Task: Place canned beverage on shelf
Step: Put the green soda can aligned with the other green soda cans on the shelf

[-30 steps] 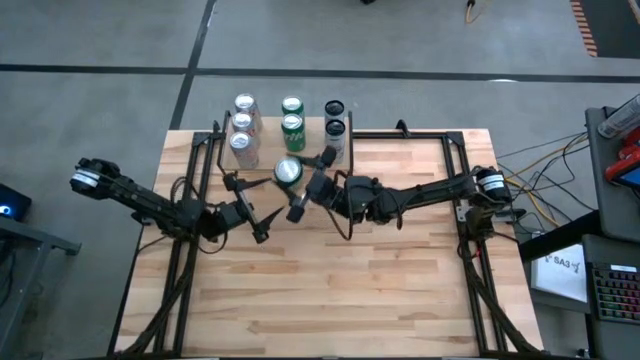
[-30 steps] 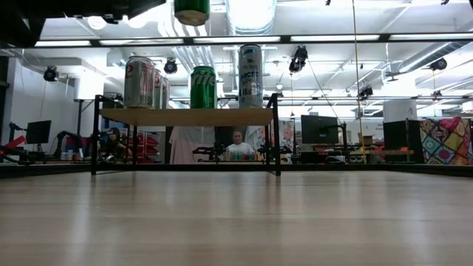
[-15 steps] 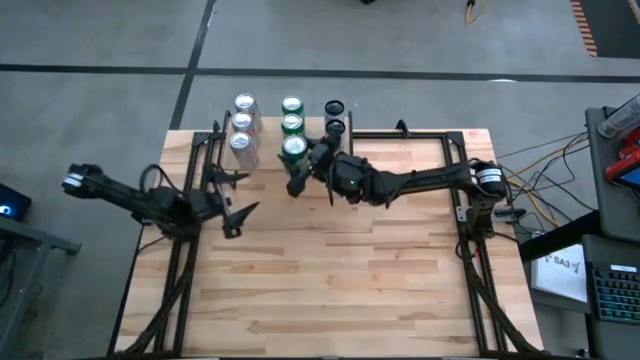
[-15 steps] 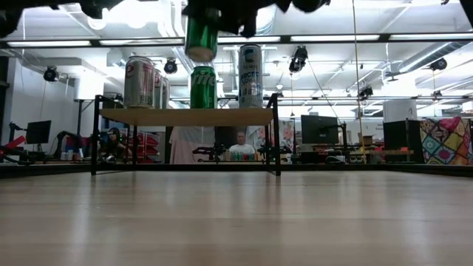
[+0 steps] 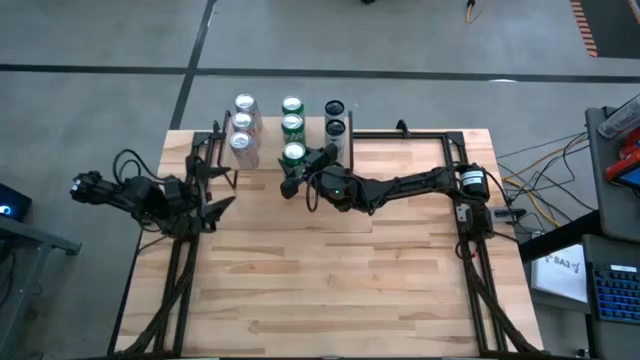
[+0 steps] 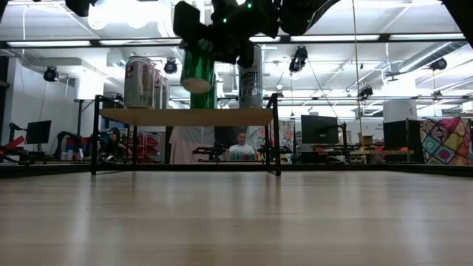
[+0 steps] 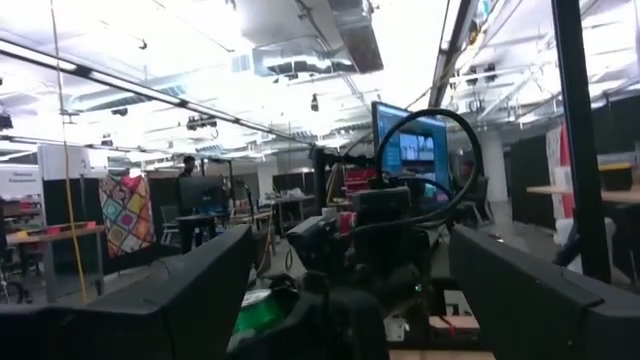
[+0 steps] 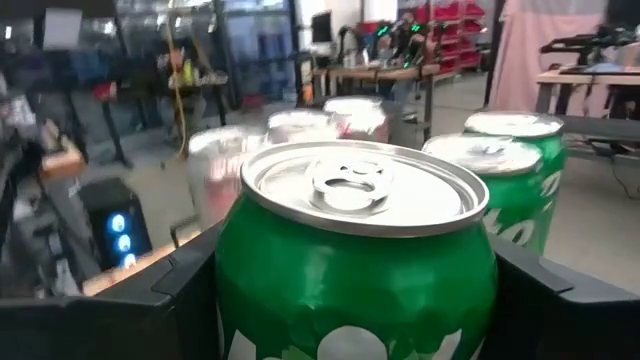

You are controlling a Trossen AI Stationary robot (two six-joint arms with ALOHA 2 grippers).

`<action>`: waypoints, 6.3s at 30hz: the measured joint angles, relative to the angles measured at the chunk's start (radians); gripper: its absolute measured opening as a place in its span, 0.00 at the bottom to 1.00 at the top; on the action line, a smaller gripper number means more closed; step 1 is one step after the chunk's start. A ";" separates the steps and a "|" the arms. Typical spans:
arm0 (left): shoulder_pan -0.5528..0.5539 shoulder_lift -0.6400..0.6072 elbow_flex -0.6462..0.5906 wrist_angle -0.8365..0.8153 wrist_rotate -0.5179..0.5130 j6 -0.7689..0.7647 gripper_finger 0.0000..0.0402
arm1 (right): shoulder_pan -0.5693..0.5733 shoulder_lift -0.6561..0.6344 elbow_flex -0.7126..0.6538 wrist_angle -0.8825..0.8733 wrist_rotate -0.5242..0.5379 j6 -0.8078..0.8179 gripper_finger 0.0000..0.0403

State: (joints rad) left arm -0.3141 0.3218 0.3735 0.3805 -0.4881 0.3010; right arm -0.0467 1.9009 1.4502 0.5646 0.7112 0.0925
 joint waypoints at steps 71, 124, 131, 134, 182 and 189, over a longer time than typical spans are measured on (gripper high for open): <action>0.000 -0.117 -0.004 -0.096 -0.046 0.027 0.80 | -0.042 0.113 0.052 0.088 0.082 -0.126 0.72; 0.000 -0.077 -0.004 -0.123 -0.052 0.091 0.80 | -0.061 0.113 0.051 0.047 0.072 -0.115 0.81; 0.000 -0.018 -0.004 -0.188 -0.053 0.162 0.80 | -0.061 0.113 0.051 0.046 0.073 -0.116 0.83; 0.000 0.026 -0.004 -0.267 -0.052 0.202 0.80 | -0.061 0.113 0.051 0.046 0.073 -0.117 0.83; 0.219 0.638 -0.044 0.091 0.059 0.261 0.80 | -0.061 0.109 0.051 0.069 0.085 -0.165 0.84; 0.272 0.748 -0.056 0.170 0.064 0.263 0.77 | -0.054 0.106 0.068 0.084 0.073 -0.161 0.83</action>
State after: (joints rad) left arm -0.0426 1.0697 0.3172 0.5501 -0.4236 0.5636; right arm -0.1007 2.0069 1.5177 0.6482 0.7838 -0.0687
